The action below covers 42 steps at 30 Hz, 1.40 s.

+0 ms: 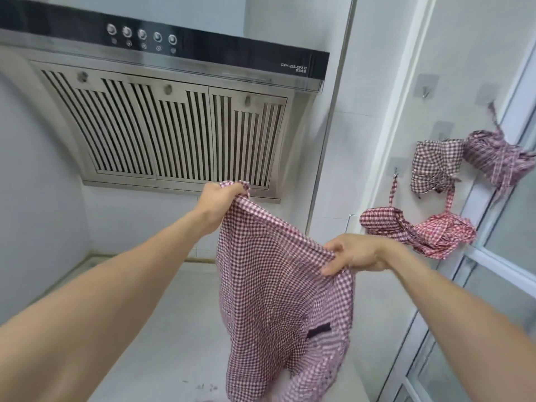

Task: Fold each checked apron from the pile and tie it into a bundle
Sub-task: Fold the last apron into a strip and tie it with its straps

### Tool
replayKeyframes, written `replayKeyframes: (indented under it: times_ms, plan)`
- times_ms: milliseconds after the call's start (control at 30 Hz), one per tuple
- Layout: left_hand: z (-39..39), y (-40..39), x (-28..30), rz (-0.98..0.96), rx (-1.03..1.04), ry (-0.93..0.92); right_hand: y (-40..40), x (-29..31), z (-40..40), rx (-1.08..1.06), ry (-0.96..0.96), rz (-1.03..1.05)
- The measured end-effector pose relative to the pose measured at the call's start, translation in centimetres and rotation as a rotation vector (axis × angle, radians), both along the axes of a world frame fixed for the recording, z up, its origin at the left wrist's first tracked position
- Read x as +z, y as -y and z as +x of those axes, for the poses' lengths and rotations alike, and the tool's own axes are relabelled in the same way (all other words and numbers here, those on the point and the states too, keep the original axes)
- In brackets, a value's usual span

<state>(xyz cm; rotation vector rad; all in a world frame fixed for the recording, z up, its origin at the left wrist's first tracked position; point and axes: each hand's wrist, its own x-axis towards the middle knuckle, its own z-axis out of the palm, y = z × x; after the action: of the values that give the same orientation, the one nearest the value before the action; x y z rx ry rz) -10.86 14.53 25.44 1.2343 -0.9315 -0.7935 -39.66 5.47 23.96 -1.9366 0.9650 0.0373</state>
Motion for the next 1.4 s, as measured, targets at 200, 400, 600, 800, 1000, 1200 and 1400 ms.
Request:
replayKeyframes:
  times_ms: [200,400,600,800,1000,1200,1400]
  plan:
    - [1.5,-2.4,1.4,0.086,0.032,0.337,2.1,4.1,-2.2,-0.223,-0.249,-0.597]
    - [6.5,-5.4,3.6,0.077,-0.001,0.362,2.2,5.8,-2.3,-0.399,0.240,-0.631]
    - [11.0,-7.2,3.9,0.493,0.038,0.797,1.9,7.0,-2.3,-0.260,-0.023,-0.501]
    - [13.2,-8.0,3.8,0.585,-0.182,0.514,2.5,7.9,-0.6,-0.110,-0.191,-0.094]
    - [16.8,-6.2,0.0,0.671,-0.332,0.578,4.8,4.5,5.7,-0.238,-0.417,-0.159]
    - [20.0,-2.9,-2.7,0.803,-0.093,1.262,6.2,0.6,12.2,-0.417,-0.305,-0.091]
    - [21.8,-0.5,-2.1,0.296,0.582,0.853,7.7,0.7,18.3,-0.620,0.329,-0.573]
